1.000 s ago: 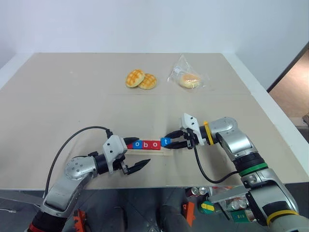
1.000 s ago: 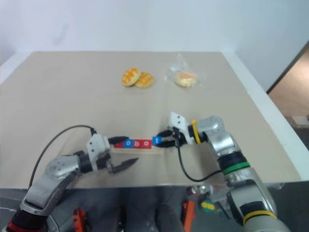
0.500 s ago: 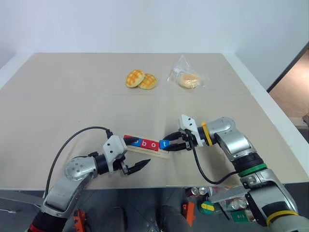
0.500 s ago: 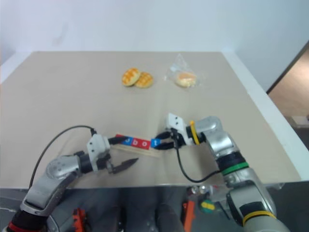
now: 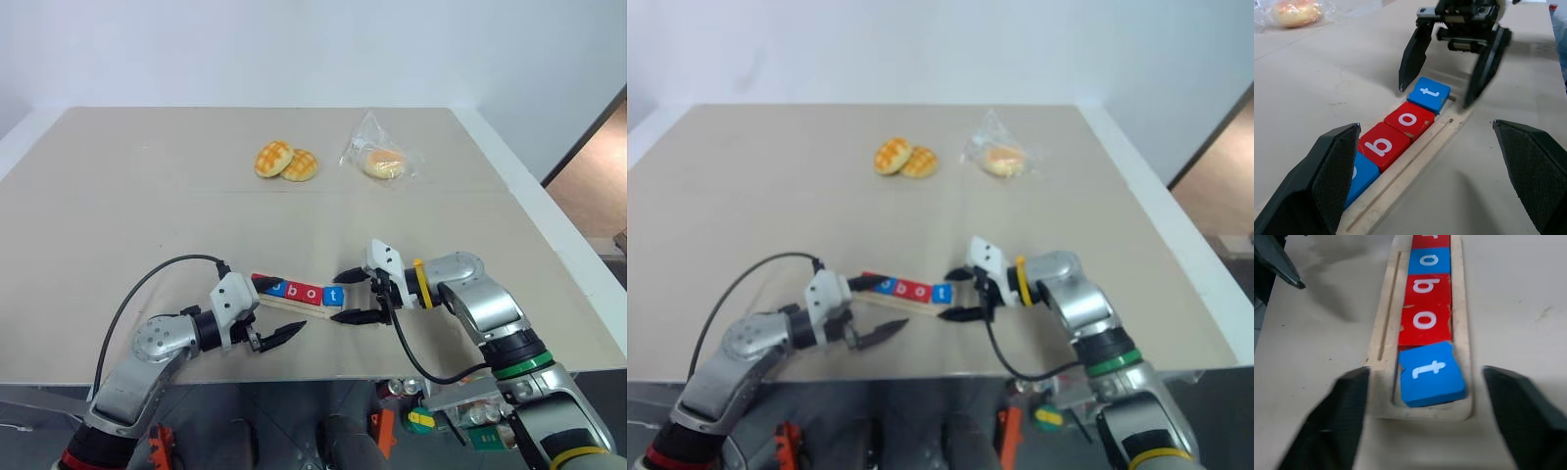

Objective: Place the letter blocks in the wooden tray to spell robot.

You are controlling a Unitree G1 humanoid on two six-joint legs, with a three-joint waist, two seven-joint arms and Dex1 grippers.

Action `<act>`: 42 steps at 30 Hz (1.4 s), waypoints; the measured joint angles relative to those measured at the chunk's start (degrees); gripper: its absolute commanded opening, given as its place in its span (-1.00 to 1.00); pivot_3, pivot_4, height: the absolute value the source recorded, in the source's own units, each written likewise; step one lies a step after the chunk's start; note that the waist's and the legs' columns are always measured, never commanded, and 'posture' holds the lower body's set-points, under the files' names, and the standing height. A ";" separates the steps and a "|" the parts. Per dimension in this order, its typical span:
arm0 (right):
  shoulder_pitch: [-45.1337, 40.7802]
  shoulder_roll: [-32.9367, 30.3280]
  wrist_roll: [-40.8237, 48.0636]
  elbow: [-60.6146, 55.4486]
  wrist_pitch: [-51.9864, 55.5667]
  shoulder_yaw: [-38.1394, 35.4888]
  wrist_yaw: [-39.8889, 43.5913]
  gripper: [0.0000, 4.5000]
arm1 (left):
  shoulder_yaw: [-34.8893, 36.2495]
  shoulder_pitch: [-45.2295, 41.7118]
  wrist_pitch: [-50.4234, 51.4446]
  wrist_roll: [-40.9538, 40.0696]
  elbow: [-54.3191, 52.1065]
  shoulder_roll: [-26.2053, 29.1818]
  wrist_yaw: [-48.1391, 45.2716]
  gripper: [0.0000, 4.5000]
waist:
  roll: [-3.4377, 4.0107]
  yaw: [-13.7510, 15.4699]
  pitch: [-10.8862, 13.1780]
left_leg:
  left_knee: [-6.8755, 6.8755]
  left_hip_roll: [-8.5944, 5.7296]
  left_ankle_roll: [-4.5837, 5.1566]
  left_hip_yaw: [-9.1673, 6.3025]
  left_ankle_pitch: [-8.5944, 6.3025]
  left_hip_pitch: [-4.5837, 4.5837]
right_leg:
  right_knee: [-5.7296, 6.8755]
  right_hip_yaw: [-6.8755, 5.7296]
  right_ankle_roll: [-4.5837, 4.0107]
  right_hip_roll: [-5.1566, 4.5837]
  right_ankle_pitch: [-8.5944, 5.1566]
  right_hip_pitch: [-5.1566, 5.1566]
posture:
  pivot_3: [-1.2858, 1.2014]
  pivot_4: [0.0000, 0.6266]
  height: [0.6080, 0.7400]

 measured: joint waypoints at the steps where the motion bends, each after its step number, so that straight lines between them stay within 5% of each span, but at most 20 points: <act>1: 0.33 0.00 0.09 -0.57 0.30 0.00 -0.46 1.00 | 0.00 -0.03 0.00 0.00 0.11 -0.01 -0.07 1.00 | 0.00 -0.01 0.00 | 0.00 0.00 0.00 0.00 0.00 0.00 | 0.00 0.00 0.00 0.00 0.00 0.00 | 0.03 -0.52 1.00; 7: 0.32 0.02 1.32 -1.62 2.94 -0.84 -2.67 1.00 | -0.01 -0.09 -0.04 0.01 0.28 -0.03 -0.21 1.00 | 0.00 0.00 0.00 | 0.01 0.00 0.00 0.00 0.00 0.00 | 0.00 0.00 0.00 0.00 0.01 0.00 | 0.03 -0.52 1.00; 13: -1.07 3.11 8.09 -6.39 14.05 -10.84 -12.47 1.00 | 0.17 0.25 -0.15 -0.17 0.20 0.01 -0.71 1.00 | 0.00 0.00 0.00 | -0.02 0.02 0.00 -0.03 0.00 -0.01 | 0.00 -0.01 -0.01 0.03 0.00 -0.01 | 0.03 -0.52 1.00; 26: 16.39 12.98 5.23 -19.50 12.33 -15.28 -37.67 -0.94 | 0.47 0.12 -0.18 -0.28 -0.10 0.08 -1.30 1.00 | 0.00 -0.11 -0.01 | -0.01 -0.02 -0.02 0.07 0.02 -0.08 | 0.00 0.07 0.05 -0.05 0.04 -0.11 | 0.03 -0.52 1.00; 42: 21.06 12.56 4.52 -24.99 10.85 -11.84 -39.80 -0.97 | 0.08 -0.47 -0.23 -0.03 0.03 -0.06 -2.25 1.00 | 0.00 -0.08 -0.01 | -0.06 0.02 -0.02 0.03 0.04 -0.08 | 0.00 0.05 -0.01 0.01 0.00 -0.12 | 0.03 -0.52 1.00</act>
